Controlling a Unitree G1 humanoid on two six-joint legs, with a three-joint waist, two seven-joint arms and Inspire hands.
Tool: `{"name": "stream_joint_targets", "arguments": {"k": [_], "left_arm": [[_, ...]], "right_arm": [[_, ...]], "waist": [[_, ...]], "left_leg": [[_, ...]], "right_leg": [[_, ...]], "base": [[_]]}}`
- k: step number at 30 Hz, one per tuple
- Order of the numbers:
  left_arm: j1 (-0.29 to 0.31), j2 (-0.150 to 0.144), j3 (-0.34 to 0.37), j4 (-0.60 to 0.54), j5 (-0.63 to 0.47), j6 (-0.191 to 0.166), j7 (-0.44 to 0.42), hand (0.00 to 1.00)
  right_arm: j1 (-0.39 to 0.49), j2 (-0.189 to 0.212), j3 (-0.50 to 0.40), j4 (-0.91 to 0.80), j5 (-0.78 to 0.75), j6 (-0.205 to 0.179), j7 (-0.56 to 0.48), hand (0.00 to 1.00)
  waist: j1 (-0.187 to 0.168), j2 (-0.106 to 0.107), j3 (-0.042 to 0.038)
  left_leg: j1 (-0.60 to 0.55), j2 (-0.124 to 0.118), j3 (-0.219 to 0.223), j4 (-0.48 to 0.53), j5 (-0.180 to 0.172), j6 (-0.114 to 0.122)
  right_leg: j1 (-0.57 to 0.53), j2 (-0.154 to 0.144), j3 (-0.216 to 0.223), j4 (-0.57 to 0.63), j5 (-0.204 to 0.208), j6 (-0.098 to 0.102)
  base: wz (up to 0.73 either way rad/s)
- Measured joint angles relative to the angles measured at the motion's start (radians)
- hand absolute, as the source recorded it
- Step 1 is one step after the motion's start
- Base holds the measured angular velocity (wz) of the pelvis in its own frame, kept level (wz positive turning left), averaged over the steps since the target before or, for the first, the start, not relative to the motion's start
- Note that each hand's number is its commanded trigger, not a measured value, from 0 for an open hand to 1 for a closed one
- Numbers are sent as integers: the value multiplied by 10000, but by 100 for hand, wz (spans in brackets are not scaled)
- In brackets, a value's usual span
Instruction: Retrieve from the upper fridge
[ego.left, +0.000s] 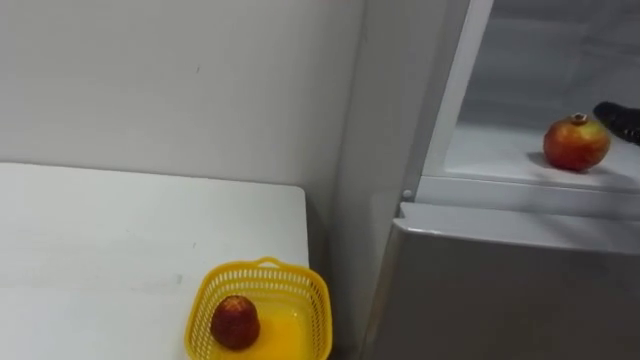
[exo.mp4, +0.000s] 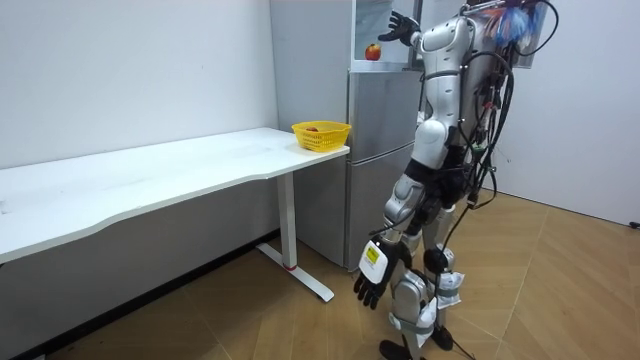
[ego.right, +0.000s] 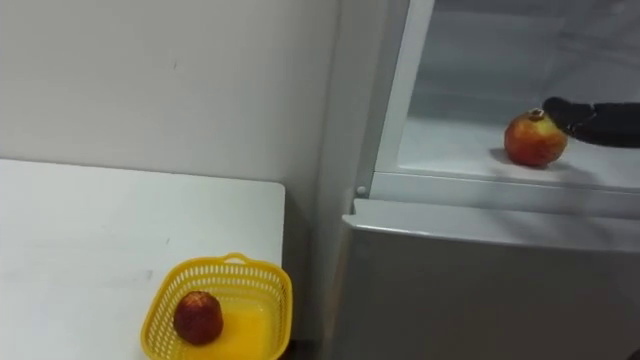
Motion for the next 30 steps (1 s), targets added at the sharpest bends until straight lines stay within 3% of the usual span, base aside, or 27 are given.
{"name": "stream_joint_targets", "arguments": {"k": [7,11,15,21,30], "left_arm": [[50,22,-3,-219,6,206,-365,0],[59,23,43,-225,4,377,-393,0],[49,23,298,-235,9,499,-402,0],[60,25,487,-233,-3,548,-372,0],[221,29,555,-231,0,531,-360,0]], "right_arm": [[-151,-2,66,549,93,167,730,0],[-541,-25,71,1949,134,370,843,0],[-682,-57,71,2553,130,469,1003,0],[-720,-65,71,2859,120,470,1215,0],[-982,-74,72,3482,133,468,1478,0]], "waist": [[51,-152,60],[73,-241,18],[74,-216,5],[70,-49,-73],[23,37,-17]], "left_leg": [[14,-10,-68,12,0,-1],[-105,-22,-164,48,-1,-1],[-202,-12,-200,64,0,-3],[-230,-18,-223,49,7,-9],[-210,-14,-229,41,17,-14]], "right_leg": [[1,-8,-31,-2,-45,-6],[-58,-13,-90,-14,-44,-6],[-149,-8,-126,16,-43,-8],[-184,-31,-269,26,-39,-11],[-171,-34,-303,27,-38,-13]], "base": [[2],[6],[2],[0],[0]]}}
